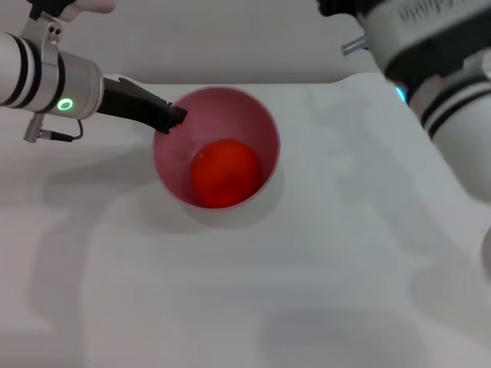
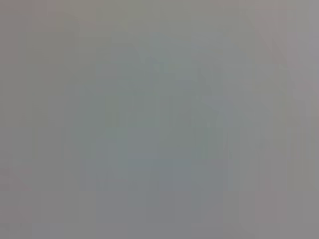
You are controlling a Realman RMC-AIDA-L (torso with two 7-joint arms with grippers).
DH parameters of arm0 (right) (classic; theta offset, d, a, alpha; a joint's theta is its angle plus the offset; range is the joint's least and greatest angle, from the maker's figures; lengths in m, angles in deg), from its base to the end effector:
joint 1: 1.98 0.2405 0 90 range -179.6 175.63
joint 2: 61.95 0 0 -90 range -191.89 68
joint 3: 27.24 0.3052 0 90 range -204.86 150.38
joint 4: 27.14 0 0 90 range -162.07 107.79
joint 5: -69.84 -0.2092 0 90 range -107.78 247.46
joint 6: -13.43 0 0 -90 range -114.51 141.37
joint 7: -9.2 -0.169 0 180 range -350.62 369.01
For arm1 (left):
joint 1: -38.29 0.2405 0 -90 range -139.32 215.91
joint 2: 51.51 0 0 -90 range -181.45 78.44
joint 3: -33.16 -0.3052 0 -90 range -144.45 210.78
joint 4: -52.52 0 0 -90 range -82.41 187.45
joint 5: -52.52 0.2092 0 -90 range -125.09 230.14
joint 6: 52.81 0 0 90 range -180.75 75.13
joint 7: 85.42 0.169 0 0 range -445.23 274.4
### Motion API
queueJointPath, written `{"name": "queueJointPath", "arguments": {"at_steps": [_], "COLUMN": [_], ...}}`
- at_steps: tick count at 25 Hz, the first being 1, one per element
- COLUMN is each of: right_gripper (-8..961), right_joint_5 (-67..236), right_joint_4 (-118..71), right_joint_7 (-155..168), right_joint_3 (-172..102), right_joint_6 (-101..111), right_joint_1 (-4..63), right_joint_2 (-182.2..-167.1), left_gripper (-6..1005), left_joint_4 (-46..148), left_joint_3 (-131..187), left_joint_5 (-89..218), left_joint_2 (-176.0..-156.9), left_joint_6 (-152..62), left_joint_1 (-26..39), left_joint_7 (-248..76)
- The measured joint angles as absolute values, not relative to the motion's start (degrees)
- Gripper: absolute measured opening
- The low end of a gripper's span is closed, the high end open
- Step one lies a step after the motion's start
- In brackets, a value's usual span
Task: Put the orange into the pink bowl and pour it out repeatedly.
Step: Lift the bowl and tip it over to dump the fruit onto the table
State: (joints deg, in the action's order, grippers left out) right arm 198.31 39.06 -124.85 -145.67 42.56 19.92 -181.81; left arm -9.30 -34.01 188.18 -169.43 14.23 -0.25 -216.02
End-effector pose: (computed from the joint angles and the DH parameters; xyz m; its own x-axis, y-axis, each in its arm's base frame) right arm 0.1483 0.4217 -0.0540 0.8342 0.2545 -0.4893 -0.4203 -0.2809 -0.8628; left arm -0.2234 0.4558 -0.0326 0.8237 0.5439 0.1601 0.5490 -0.6947 -0.4647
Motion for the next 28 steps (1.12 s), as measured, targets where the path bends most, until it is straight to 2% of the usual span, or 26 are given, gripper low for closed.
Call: {"name": "queueJointPath", "arguments": {"at_steps": [4,7,10,15,22,28], "right_gripper": [553,552,551,549,546,543], "right_joint_5": [199.78,200.41,203.06,206.75,206.88,206.68], "right_joint_4": [28.86,25.41,24.34,22.69,18.2,16.31], "right_joint_7": [-135.48,-149.05,-159.52,-161.35,-160.68,-160.41], "right_joint_3": [-153.15,-153.39,-151.22,-148.98,-145.88,-144.09], "right_joint_6": [68.49,78.31,80.05,82.45,84.2,84.51], "right_joint_1": [21.12,20.43,18.03,15.23,14.01,13.61], "right_joint_2": [-181.35,-180.79,-180.51,-180.93,-180.85,-180.86], "left_gripper": [42,42,42,42,41,41], "left_joint_4": [-9.11,-9.36,-9.58,-10.36,-13.35,-16.61], "left_joint_3": [-34.42,-34.72,-35.04,-35.32,-41.74,-53.68], "left_joint_5": [185.88,183.75,181.67,180.66,178.42,178.35], "left_joint_2": [-169.49,-169.48,-169.44,-169.44,-169.49,-169.55], "left_joint_6": [12.8,12.05,11.64,11.17,6.33,-7.33], "left_joint_1": [0.34,1.24,1.85,2.04,2.99,4.63], "left_joint_7": [-215.26,-213.99,-212.95,-212.27,-211.93,-212.11]}}
